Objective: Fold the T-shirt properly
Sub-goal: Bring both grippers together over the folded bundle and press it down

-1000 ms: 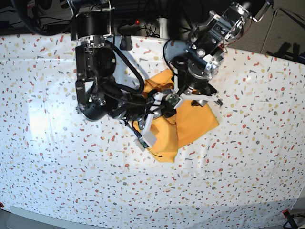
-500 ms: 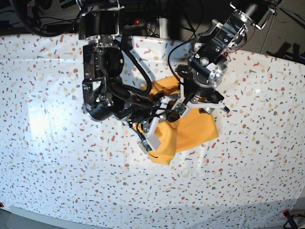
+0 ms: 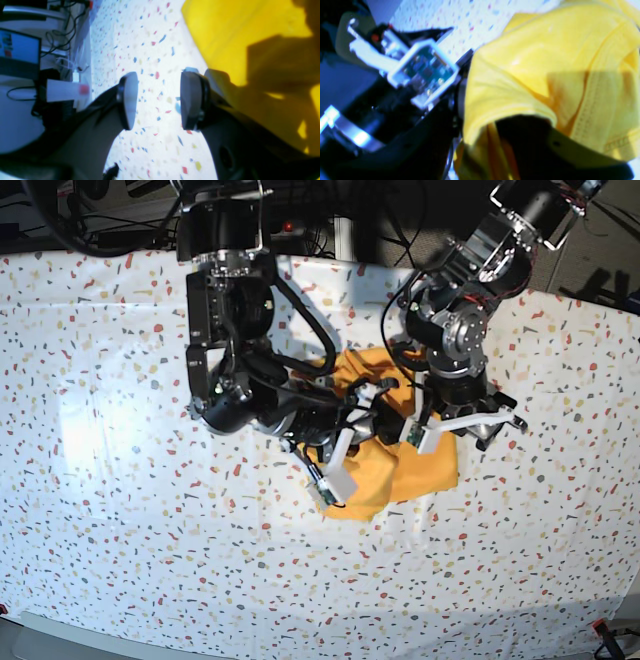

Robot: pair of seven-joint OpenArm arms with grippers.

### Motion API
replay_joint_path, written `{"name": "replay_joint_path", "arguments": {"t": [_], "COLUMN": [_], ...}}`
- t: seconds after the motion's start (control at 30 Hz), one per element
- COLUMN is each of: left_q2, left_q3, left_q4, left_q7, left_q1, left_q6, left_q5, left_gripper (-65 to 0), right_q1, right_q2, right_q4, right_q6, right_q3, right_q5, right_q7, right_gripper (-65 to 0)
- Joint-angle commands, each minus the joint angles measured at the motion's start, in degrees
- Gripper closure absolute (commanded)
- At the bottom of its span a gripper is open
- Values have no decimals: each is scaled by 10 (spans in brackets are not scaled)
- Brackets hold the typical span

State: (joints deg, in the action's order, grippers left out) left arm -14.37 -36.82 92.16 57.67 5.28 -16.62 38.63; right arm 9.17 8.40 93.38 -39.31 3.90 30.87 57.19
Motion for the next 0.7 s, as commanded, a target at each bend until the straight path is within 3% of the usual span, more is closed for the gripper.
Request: {"name": "replay_joint_path", "arguments": {"t": [0.0,0.17,0.37,0.57,0.67], "left_q2": [-3,-28,-65,-97,-98], "left_q3": [0,0,1,1,1], "left_q4": [9,9,9,9,9], "left_q7": [-3,8,57,75,79], "left_q1": [9,20,40,47,47], "left_q6": [-15,-59,-134,-140,-140], "left_q5": [30,98,100,99,99], "left_gripper": [-260,-260,-260,-260,-260], "right_q1": [13,13,13,13,13], "right_q2": [6,6,6,6,6], "right_q4": [11,11,11,10,9], "right_q6": [-7,-7,-7,-7,-7], "right_q3": [2,2,3,7,33], "right_q5": [23,24,25,25,46], "right_q7": [-34,-49,-49,-48,-55], "right_gripper": [-149,-149,-155,-389,-394]}}
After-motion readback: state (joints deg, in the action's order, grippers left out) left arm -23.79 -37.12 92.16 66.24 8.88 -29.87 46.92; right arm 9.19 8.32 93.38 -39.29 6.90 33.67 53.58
